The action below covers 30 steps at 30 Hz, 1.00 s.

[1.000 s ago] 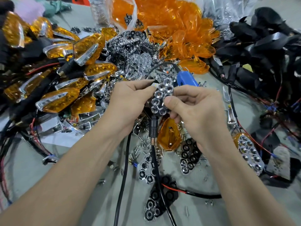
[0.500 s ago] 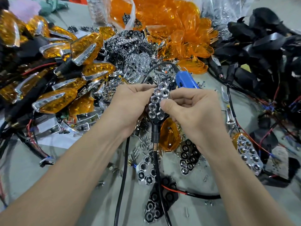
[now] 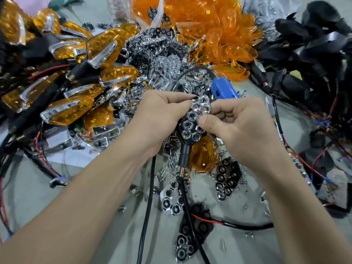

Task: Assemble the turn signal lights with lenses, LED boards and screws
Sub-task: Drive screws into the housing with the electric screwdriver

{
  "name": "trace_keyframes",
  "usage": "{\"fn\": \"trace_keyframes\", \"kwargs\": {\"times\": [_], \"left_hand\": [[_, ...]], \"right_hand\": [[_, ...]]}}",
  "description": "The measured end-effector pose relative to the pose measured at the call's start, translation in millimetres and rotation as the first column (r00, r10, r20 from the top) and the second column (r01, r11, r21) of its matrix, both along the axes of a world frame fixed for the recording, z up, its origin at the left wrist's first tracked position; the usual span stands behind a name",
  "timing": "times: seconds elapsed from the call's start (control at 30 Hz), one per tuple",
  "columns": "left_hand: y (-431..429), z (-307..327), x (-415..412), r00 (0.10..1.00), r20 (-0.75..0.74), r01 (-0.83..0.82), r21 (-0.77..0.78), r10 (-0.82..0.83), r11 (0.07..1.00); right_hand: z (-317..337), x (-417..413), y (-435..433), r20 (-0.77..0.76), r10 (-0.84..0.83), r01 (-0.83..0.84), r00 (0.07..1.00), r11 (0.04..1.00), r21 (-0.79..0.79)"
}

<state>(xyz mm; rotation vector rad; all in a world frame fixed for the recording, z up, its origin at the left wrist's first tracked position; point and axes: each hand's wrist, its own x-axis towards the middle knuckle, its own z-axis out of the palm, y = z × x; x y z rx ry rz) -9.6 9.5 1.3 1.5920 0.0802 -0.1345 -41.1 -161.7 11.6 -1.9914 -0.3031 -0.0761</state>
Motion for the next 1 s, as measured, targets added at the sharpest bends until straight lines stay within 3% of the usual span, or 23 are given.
{"fn": "trace_keyframes", "kwargs": {"times": [0.3, 0.5, 0.7, 1.0], "left_hand": [[-2, 0, -7, 1.0, 0.011, 0.0, 0.028, 0.0, 1.0], [-2, -1, -8, 0.996, 0.085, -0.009, 0.02, 0.007, 1.0], [-1, 1, -9, 0.985, 0.167, 0.064, -0.077, -0.05, 0.995], [-12, -6, -7, 0.991, 0.099, -0.077, -0.093, 0.086, 0.993]], "right_hand": [[2, -5, 1, 0.033, -0.11, 0.114, 0.993, 0.978, -0.174], [3, -10, 6, 0.11, -0.276, 0.291, 0.955, 0.944, -0.155], [2, -9, 7, 0.055, -0.256, 0.259, 0.965, 0.964, -0.06], [-12, -12, 33, 0.257, -0.357, 0.411, 0.898, 0.89, -0.199]]}}
